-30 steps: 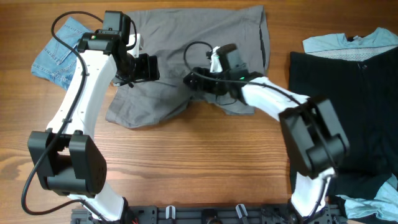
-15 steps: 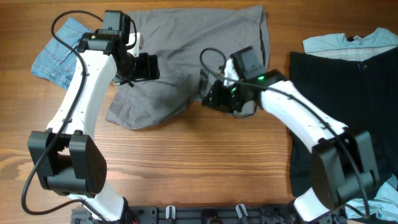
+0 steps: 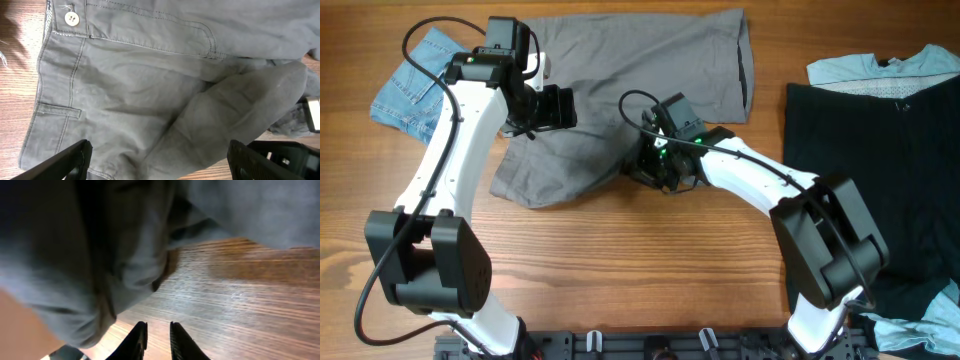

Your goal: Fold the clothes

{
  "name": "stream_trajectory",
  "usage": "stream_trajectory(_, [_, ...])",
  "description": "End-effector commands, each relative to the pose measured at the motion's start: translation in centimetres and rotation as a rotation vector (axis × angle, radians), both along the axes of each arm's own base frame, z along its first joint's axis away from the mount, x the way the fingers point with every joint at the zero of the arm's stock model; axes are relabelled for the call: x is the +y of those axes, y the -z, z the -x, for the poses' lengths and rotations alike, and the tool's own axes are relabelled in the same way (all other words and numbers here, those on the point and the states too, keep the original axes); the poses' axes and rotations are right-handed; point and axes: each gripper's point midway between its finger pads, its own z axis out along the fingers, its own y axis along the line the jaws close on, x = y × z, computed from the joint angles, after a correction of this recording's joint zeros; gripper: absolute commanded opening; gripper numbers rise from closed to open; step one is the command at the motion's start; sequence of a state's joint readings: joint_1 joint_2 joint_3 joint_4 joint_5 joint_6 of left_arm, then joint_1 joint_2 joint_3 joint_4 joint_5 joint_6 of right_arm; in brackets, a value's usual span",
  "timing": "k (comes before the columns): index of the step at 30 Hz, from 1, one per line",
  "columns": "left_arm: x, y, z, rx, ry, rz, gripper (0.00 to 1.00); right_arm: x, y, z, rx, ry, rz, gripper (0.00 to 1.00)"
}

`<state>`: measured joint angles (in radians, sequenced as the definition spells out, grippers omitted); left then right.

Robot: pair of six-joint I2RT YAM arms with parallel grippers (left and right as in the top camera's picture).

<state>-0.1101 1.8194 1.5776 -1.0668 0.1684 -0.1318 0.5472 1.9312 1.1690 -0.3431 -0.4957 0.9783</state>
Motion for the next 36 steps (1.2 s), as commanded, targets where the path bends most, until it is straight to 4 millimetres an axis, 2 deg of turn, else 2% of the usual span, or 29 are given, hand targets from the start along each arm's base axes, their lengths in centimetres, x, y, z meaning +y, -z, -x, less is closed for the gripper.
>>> stream_trajectory(1, [0.1, -0.6, -0.3, -0.025, 0.016, -0.007, 0.88, -1.3, 1.3, -1.4, -0.075, 0.019, 0.092, 0.32])
stream_trajectory(2, [0.1, -0.6, -0.4, -0.026, 0.016, -0.007, 0.88, -1.0, 1.0, -2.1, -0.124, 0.006, 0.088, 0.34])
stream_trajectory(3, [0.1, -0.6, -0.3, -0.025, 0.016, -0.007, 0.87, -0.7, 0.7, -2.8, -0.171, -0.009, 0.077, 0.42])
stream_trajectory(4, [0.1, -0.6, -0.3, -0.024, 0.016, -0.007, 0.87, -0.5, 0.3, -3.5, -0.216, -0.019, 0.070, 0.60])
stream_trajectory(7, [0.1, -0.5, -0.2, -0.019, 0.016, -0.008, 0.87, 0.1, -0.2, -5.1, -0.292, -0.002, 0.049, 0.62])
stream_trajectory(9, [0.2, -0.5, -0.1, -0.015, 0.016, -0.008, 0.87, 0.2, 0.2, -5.4, -0.297, 0.000, 0.046, 0.62])
stream_trajectory(10, [0.2, -0.5, -0.1, -0.013, 0.016, -0.008, 0.87, 0.1, 0.7, -5.3, -0.289, 0.002, 0.055, 0.60])
stream_trajectory(12, [0.2, -0.5, -0.1, -0.013, 0.016, -0.008, 0.87, -0.1, 1.7, -5.1, -0.268, 0.000, 0.074, 0.49])
stream_trajectory(13, [0.2, -0.5, -0.1, -0.014, 0.016, -0.008, 0.87, -0.2, 2.3, -4.9, -0.256, -0.002, 0.083, 0.40])
stream_trajectory(15, [0.2, -0.5, -0.1, -0.013, 0.016, -0.008, 0.87, -0.3, 2.7, -4.8, -0.248, -0.004, 0.087, 0.36])
stream_trajectory(16, [0.2, -0.5, -0.1, -0.013, 0.016, -0.008, 0.87, -0.3, 2.7, -4.9, -0.249, -0.004, 0.088, 0.37])
stream_trajectory(18, [0.2, -0.5, -0.1, -0.013, 0.016, -0.008, 0.87, -0.2, 2.6, -4.9, -0.251, -0.005, 0.086, 0.21])
stream_trajectory(20, [0.2, -0.5, -0.1, -0.013, 0.016, -0.008, 0.87, 0.0, 2.4, -4.6, -0.258, -0.050, 0.063, 0.10])
stream_trajectory(21, [0.2, -0.5, -0.1, -0.013, 0.016, -0.008, 0.87, 0.2, 2.0, -4.1, -0.246, -0.089, 0.029, 0.04])
stream_trajectory(22, [0.2, -0.5, -0.1, -0.013, 0.016, -0.008, 0.86, 0.1, 1.7, -3.6, -0.225, -0.106, 0.011, 0.05])
stream_trajectory(25, [0.2, -0.5, -0.1, -0.014, 0.016, -0.008, 0.87, -2.3, 0.1, -2.4, -0.201, -0.156, 0.039, 0.04])
stream_trajectory(26, [0.2, -0.5, -0.1, -0.014, 0.016, -0.008, 0.87, -3.6, -0.9, -2.1, -0.217, -0.184, 0.074, 0.04])
stream_trajectory(28, [0.2, -0.5, -0.1, -0.014, 0.016, -0.008, 0.87, -6.6, -2.3, -1.8, -0.269, -0.240, 0.182, 0.04])
stream_trajectory(29, [0.2, -0.5, -0.1, -0.014, 0.016, -0.008, 0.88, -9.2, -3.2, -1.6, -0.286, -0.244, 0.281, 0.04])
stream_trajectory(31, [0.2, -0.5, -0.1, -0.014, 0.016, -0.008, 0.87, -12.5, -5.1, -1.2, -0.328, -0.260, 0.405, 0.04])
stream_trajectory(36, [0.1, -0.6, -0.4, -0.026, 0.016, -0.007, 0.88, -19.2, -10.4, -0.2, -0.430, -0.224, 0.634, 0.06])
